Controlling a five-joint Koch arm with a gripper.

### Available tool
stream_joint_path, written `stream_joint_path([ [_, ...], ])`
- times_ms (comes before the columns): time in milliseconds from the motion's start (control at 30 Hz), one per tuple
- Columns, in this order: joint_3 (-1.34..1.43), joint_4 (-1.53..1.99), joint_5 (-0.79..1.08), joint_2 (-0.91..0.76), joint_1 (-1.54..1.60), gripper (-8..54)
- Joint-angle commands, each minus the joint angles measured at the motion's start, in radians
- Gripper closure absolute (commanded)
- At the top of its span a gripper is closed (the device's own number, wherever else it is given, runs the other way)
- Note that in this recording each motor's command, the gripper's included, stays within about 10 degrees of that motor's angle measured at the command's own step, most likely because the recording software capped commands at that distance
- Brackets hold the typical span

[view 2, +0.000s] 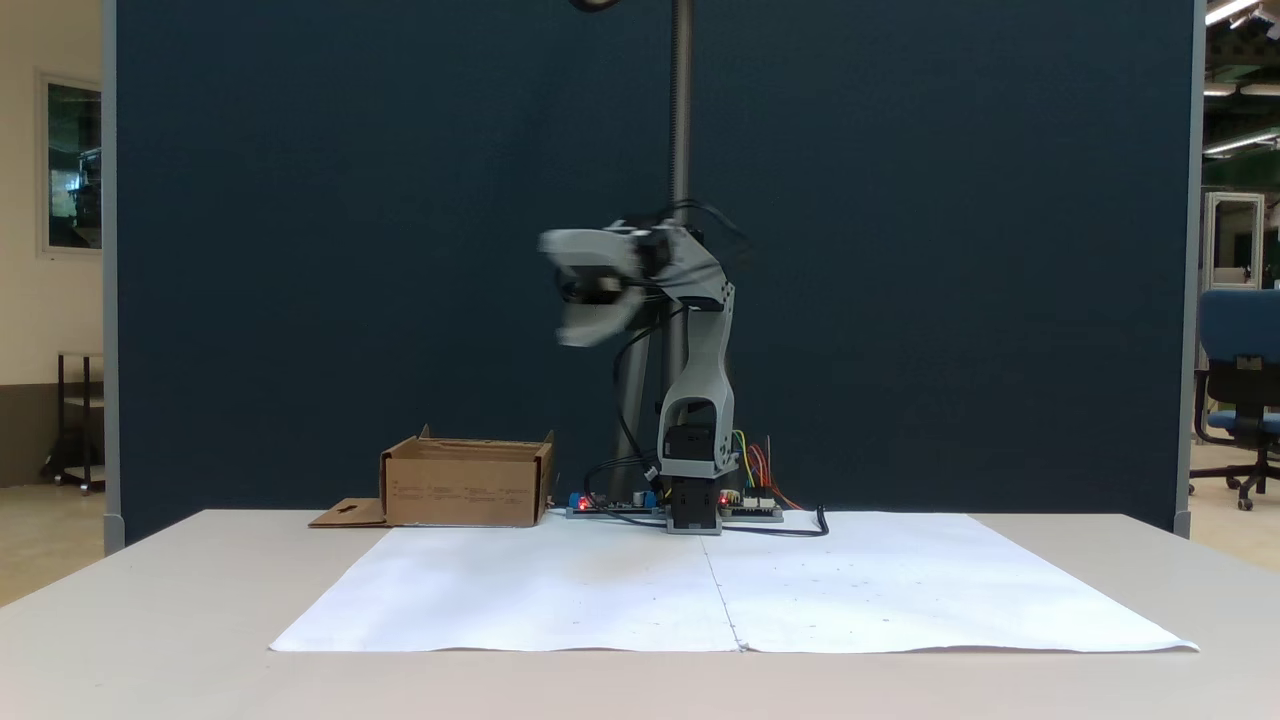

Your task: Grasp a green dice and put it in the bin.

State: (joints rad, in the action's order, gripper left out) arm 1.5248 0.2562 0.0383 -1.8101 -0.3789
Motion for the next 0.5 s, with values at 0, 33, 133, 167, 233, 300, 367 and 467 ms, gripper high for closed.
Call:
stream_joint_path([
  [0, 0.035, -0.081, -0.026, -0.084, 0.109, 1.1],
  [33, 0.064, -0.081, -0.026, -0.098, 0.155, 1.1],
  [133, 0.149, -0.103, -0.029, -0.137, 0.278, 0.7],
  [167, 0.190, -0.133, -0.029, -0.156, 0.314, 0.6],
  [233, 0.291, -0.207, -0.029, -0.206, 0.376, 0.5],
  [300, 0.405, -0.277, -0.028, -0.255, 0.408, 0.4],
  [367, 0.517, -0.336, -0.026, -0.287, 0.414, 0.4],
  [467, 0.699, -0.437, -0.017, -0.342, 0.417, 0.4],
])
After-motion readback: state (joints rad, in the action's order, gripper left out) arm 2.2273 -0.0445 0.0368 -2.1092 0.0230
